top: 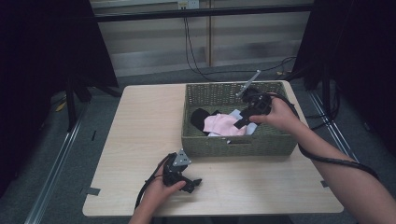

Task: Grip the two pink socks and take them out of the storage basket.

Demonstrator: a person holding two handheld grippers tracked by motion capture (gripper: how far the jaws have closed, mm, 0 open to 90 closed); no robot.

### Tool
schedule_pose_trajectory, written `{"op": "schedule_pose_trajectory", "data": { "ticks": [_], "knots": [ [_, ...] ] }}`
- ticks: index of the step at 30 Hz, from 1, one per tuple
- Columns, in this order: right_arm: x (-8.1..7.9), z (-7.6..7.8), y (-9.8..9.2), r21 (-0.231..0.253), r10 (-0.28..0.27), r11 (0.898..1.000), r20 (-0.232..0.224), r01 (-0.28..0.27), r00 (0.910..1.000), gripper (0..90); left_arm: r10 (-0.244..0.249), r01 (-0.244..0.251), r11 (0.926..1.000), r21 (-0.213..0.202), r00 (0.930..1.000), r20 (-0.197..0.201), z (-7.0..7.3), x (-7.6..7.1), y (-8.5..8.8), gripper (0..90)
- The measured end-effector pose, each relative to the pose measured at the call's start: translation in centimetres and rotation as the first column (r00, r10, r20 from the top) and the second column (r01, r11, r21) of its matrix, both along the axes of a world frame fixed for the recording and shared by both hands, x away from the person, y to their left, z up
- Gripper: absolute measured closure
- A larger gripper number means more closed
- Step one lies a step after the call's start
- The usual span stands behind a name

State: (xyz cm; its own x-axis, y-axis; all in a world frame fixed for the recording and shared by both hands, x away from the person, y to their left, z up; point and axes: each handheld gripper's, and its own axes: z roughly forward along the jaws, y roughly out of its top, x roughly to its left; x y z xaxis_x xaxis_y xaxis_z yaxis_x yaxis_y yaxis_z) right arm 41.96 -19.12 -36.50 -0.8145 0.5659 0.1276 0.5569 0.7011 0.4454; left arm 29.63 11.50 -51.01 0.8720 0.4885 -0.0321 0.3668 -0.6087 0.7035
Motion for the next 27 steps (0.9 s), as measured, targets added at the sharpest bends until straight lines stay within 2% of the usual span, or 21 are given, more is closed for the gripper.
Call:
{"op": "schedule_pose_trajectory", "data": {
  "ticks": [2,3,6,9,10,14,17,19,23,24,26,27],
  "knots": [
    [0.4,-0.3,0.1,0.000,-0.006,1.000,0.000,0.006,1.0000,41.6,-0.001,0.001,1.0000,0.000,1.0000,-0.001,0.0,0.0,0.0,0.0],
    [1.1,-1.0,0.3,-0.014,-0.017,1.000,-0.007,0.017,0.9998,43.7,-0.001,0.001,1.0000,0.000,1.0000,-0.001,0.0,0.0,0.0,0.0],
    [1.9,-1.9,0.4,-0.026,-0.031,0.999,-0.018,0.031,0.9994,47.4,-0.001,0.001,1.0000,-0.001,1.0000,-0.001,0.0,0.0,0.0,0.0],
    [2.6,-2.5,0.4,-0.046,-0.031,0.998,-0.010,0.031,0.9995,49.7,-0.001,0.001,1.0000,-0.001,1.0000,-0.001,0.0,0.0,0.0,0.0],
    [3.3,-3.1,0.5,-0.044,-0.043,0.998,-0.027,0.042,0.9987,51.7,-0.001,0.001,1.0000,0.000,1.0000,-0.001,0.0,0.0,0.0,0.0],
    [4.0,-4.0,0.6,-0.058,-0.051,0.997,-0.037,0.049,0.9980,52.4,0.001,-0.001,1.0000,0.002,1.0000,0.000,0.0,0.0,0.0,0.0],
    [4.7,-4.9,0.8,-0.091,-0.049,0.995,-0.032,0.046,0.9983,53.3,0.000,0.000,1.0000,0.001,1.0000,0.000,0.0,0.0,0.0,0.0],
    [5.0,-5.1,0.8,-0.089,-0.063,0.994,-0.029,0.061,0.9976,53.3,0.000,0.000,1.0000,0.001,1.0000,0.000,0.0,0.0,0.0,0.0],
    [5.4,-5.5,0.8,-0.077,-0.055,0.996,-0.047,0.051,0.9974,55.3,0.000,0.000,1.0000,0.002,1.0000,0.000,0.0,0.0,0.0,0.0],
    [5.4,-5.6,0.9,-0.087,-0.044,0.995,-0.056,0.039,0.9974,62.4,0.000,0.000,1.0000,0.002,1.0000,0.000,0.0,0.0,0.0,0.0],
    [5.4,-5.7,1.1,-0.091,-0.040,0.995,-0.062,0.034,0.9973,64.1,0.000,0.000,1.0000,0.002,1.0000,0.001,0.0,0.0,0.0,0.0],
    [5.3,-5.6,1.3,-0.103,-0.031,0.994,-0.056,0.025,0.9979,72.9,0.000,0.000,1.0000,0.002,1.0000,0.000,0.0,0.0,0.0,0.0]
  ]
}}
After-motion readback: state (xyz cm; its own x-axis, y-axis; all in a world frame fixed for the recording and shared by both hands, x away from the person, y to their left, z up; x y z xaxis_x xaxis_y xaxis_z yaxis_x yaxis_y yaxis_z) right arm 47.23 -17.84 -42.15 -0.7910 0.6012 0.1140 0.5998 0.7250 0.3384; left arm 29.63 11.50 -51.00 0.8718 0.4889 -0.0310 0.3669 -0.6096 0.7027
